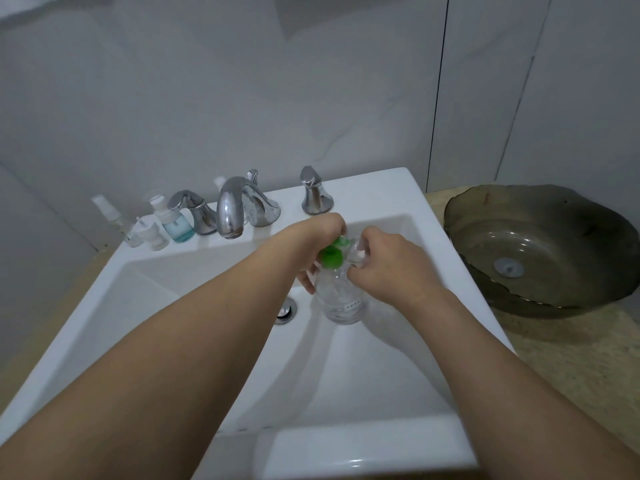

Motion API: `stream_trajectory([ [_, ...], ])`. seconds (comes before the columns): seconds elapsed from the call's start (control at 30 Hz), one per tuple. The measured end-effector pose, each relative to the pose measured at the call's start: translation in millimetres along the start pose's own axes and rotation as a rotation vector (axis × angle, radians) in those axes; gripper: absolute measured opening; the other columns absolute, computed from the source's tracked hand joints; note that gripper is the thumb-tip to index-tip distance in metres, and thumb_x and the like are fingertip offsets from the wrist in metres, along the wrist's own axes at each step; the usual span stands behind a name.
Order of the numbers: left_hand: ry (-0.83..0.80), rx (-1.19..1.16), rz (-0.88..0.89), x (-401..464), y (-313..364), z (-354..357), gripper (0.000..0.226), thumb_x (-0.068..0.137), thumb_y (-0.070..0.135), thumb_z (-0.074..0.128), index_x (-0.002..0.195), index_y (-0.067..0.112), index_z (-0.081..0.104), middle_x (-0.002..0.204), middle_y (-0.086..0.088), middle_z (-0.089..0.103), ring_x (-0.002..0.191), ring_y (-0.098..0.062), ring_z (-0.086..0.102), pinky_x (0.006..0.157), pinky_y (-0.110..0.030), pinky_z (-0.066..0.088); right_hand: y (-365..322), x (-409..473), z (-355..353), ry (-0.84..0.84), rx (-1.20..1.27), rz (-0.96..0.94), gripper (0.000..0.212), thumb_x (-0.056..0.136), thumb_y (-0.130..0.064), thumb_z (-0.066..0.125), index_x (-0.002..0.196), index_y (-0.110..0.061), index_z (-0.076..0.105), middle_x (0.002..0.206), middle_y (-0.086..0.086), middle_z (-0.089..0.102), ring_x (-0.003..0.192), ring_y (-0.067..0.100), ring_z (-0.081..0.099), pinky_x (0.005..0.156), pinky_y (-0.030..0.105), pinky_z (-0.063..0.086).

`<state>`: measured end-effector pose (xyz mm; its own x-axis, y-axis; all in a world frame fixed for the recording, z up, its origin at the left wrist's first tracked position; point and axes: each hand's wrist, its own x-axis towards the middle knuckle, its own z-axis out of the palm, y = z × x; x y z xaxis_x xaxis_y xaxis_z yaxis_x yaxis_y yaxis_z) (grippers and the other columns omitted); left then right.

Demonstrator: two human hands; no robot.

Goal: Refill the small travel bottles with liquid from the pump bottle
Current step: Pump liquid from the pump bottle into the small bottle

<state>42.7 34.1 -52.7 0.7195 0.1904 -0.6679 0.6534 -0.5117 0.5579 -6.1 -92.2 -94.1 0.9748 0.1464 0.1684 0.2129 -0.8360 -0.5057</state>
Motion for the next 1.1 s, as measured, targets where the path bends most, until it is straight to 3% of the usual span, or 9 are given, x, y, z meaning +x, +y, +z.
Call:
stream_trajectory([
  [0.1,-0.03,-0.037,-0.012,-2.6,4.1,-3.4,0.046,0.099,0.035,0.041,0.135,0.007,0.046,0.136,-0.016,0.053,0.13,-0.047,0.046,0.094,-0.076,0.045,0.9,-1.3,-1.1,0.028,0.012,-0.011,0.028,0.078,-0.037,0.063,0.091,-0.023,0.044,0.083,-0.004,0.053,0.075,0.021,0.049,0.064,0.03,0.036],
  [0.23,-0.055,-0.019,-0.028,-0.9,3.0,-3.0,0.039,0.098,0.033,0.039,0.12,0.004,0.051,0.133,-0.018,0.053,0.129,-0.051,0.045,0.09,-0.076,0.047,-0.6,-0.2,-0.4,0.014,0.014,-0.003,0.029,0.077,-0.04,0.063,0.094,-0.023,0.045,0.086,-0.004,0.055,0.079,0.022,0.055,0.064,0.031,0.04],
  [0.33,-0.024,0.023,-0.016,7.2,0.7,1.0,0.034,0.095,0.024,0.037,0.107,0.001,0.059,0.123,-0.019,0.059,0.114,-0.05,0.055,0.081,-0.076,0.051,-0.5,-0.8,-0.8,-0.015,0.0,0.005,0.027,0.078,-0.038,0.062,0.091,-0.023,0.045,0.085,-0.003,0.054,0.076,0.022,0.052,0.062,0.031,0.037],
  [0.43,0.015,0.074,0.002,15.5,-3.1,6.1,0.04,0.092,0.018,0.036,0.111,0.0,0.066,0.114,-0.022,0.065,0.098,-0.045,0.063,0.075,-0.073,0.054,-0.4,-2.9,-0.2,-0.062,-0.033,0.009,0.026,0.08,-0.036,0.062,0.092,-0.02,0.046,0.085,-0.002,0.053,0.076,0.023,0.05,0.06,0.031,0.034],
  [0.7,0.04,0.105,0.019,15.3,-4.6,8.8,0.034,0.093,0.019,0.038,0.106,0.001,0.065,0.106,-0.021,0.064,0.088,-0.038,0.061,0.077,-0.066,0.057,-0.3,-0.8,2.0,-0.101,-0.028,0.04,0.028,0.078,-0.037,0.064,0.097,-0.02,0.051,0.095,0.0,0.06,0.085,0.025,0.058,0.066,0.032,0.043],
  [0.77,0.0,0.079,-0.004,13.6,-5.4,6.8,0.034,0.095,0.026,0.039,0.106,0.004,0.063,0.108,-0.019,0.064,0.094,-0.039,0.061,0.082,-0.067,0.055,-0.2,-1.4,2.3,-0.089,-0.03,0.03,0.029,0.078,-0.037,0.063,0.096,-0.02,0.05,0.092,0.0,0.058,0.085,0.025,0.057,0.065,0.032,0.041],
  [0.9,-0.09,-0.015,-0.02,9.4,-0.7,-3.2,0.051,0.095,0.044,0.042,0.129,0.008,0.053,0.128,-0.015,0.056,0.12,-0.049,0.05,0.09,-0.074,0.048,-1.0,0.0,-0.2,-0.017,-0.008,-0.001,0.026,0.078,-0.038,0.063,0.091,-0.024,0.045,0.083,-0.004,0.054,0.076,0.021,0.052,0.063,0.031,0.037],
  [1.1,-0.08,-0.009,-0.015,4.9,2.6,-4.3,0.055,0.093,0.047,0.043,0.13,0.008,0.053,0.13,-0.018,0.056,0.119,-0.052,0.05,0.082,-0.074,0.051,-1.2,0.4,-1.4,-0.001,0.002,-0.002,0.028,0.077,-0.037,0.063,0.092,-0.024,0.044,0.084,-0.006,0.052,0.075,0.019,0.049,0.063,0.03,0.035],
])
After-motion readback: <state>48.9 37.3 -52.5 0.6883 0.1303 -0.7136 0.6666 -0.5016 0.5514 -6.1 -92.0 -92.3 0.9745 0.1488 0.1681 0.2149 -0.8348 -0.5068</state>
